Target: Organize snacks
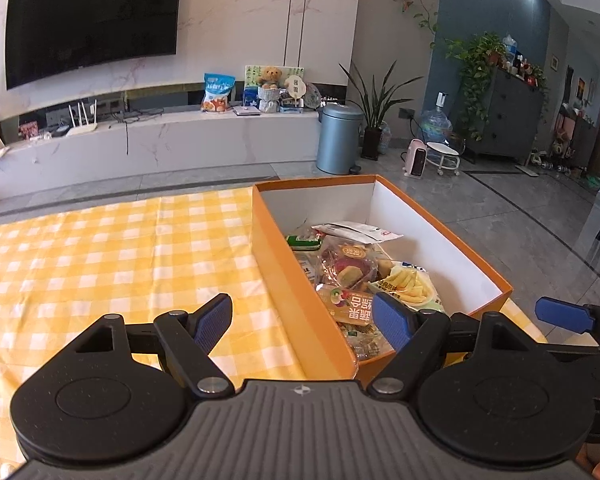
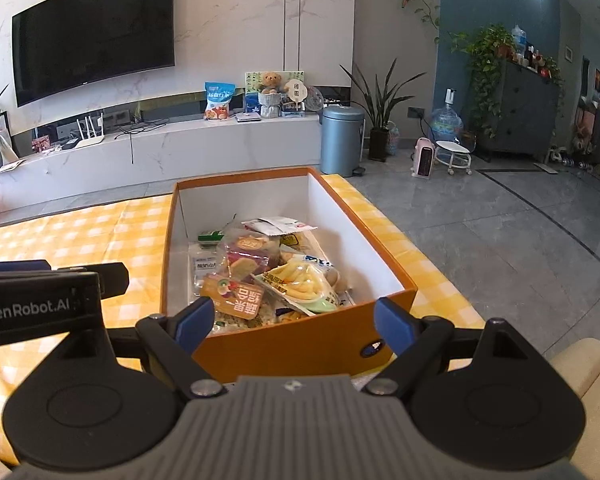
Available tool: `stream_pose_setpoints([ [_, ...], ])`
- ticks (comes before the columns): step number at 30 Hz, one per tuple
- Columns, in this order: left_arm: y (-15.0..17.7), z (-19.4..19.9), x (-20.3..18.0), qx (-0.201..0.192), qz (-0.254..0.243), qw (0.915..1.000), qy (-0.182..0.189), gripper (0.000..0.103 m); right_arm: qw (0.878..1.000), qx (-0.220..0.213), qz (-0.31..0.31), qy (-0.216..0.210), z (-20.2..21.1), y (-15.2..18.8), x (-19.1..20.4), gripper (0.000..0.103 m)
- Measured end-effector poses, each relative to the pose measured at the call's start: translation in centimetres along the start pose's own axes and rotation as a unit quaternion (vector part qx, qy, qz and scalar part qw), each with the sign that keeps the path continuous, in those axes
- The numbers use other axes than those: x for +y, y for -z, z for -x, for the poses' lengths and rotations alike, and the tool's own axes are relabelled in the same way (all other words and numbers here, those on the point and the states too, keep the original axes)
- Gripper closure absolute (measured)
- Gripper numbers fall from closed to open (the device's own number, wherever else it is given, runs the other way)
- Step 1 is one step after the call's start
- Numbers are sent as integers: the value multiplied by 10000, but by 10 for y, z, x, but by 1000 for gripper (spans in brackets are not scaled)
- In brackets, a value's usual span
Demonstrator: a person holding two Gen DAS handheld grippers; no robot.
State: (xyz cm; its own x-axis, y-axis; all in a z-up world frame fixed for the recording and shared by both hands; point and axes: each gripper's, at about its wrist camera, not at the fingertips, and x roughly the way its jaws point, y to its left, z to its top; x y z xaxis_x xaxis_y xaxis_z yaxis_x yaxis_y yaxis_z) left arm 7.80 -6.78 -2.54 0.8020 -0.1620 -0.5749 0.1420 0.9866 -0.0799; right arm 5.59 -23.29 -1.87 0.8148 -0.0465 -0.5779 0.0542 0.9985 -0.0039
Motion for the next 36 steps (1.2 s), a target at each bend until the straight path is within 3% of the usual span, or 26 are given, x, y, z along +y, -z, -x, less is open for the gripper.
stream_pose_setpoints([
  [36,10,-11,-1,190,-4,9998,-85,9,9997,194,154,52,-11,9,4,21],
])
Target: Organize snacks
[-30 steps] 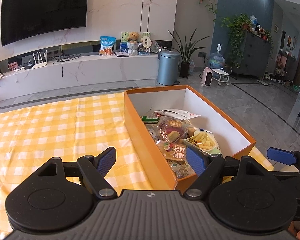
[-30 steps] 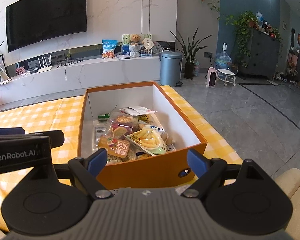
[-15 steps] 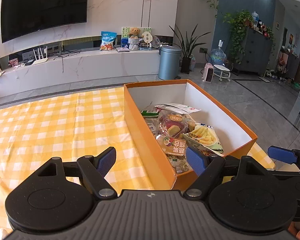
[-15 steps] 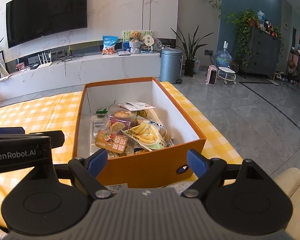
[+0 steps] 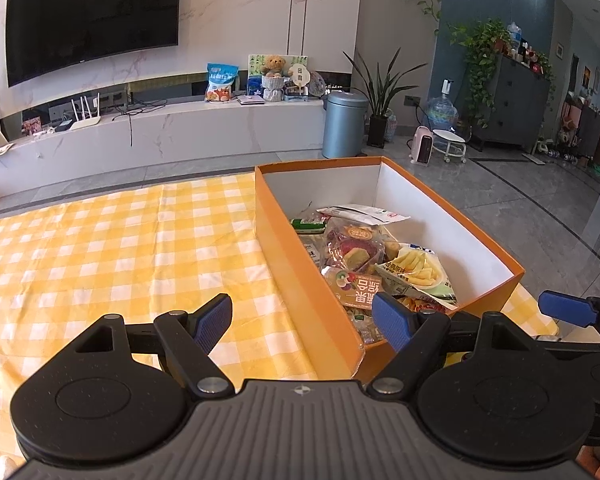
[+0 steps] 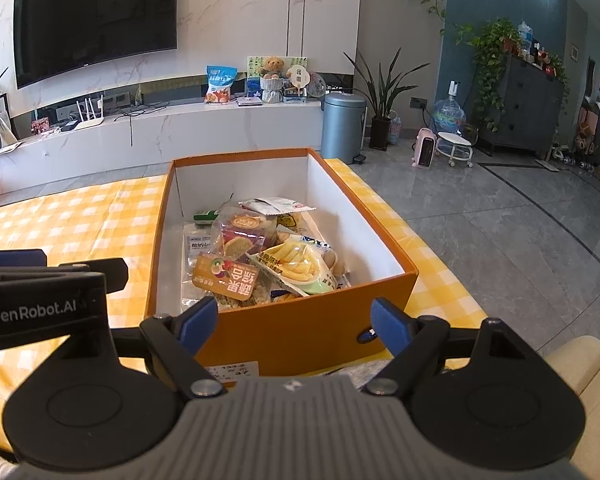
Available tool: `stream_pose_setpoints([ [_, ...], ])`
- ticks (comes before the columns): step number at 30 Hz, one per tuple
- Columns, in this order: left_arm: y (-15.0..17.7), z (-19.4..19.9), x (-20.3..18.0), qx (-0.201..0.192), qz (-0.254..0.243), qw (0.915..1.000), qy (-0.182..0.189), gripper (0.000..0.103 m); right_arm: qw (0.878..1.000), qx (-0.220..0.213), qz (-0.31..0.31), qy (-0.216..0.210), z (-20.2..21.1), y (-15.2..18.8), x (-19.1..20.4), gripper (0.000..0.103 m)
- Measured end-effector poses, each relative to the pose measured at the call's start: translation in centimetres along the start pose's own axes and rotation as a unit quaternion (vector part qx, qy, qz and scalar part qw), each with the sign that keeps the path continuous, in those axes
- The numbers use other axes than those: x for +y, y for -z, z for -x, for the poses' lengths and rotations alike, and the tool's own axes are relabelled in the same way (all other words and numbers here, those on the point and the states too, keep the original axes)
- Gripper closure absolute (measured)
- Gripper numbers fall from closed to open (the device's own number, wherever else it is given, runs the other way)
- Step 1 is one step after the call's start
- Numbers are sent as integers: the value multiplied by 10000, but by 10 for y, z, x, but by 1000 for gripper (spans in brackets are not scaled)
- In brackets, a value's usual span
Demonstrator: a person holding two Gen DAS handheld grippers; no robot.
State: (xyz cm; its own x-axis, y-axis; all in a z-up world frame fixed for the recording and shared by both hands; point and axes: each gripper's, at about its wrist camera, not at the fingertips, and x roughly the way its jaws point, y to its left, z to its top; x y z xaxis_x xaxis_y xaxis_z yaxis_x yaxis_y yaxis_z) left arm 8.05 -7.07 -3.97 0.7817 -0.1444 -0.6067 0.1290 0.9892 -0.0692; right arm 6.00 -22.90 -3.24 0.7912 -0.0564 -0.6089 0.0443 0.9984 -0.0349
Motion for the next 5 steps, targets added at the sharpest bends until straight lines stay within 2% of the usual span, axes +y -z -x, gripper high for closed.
stream_pose_setpoints([
  [5,3,-1,9,29,138,9999,25,9,10000,-50,-7,-4,-4,3,5,24],
])
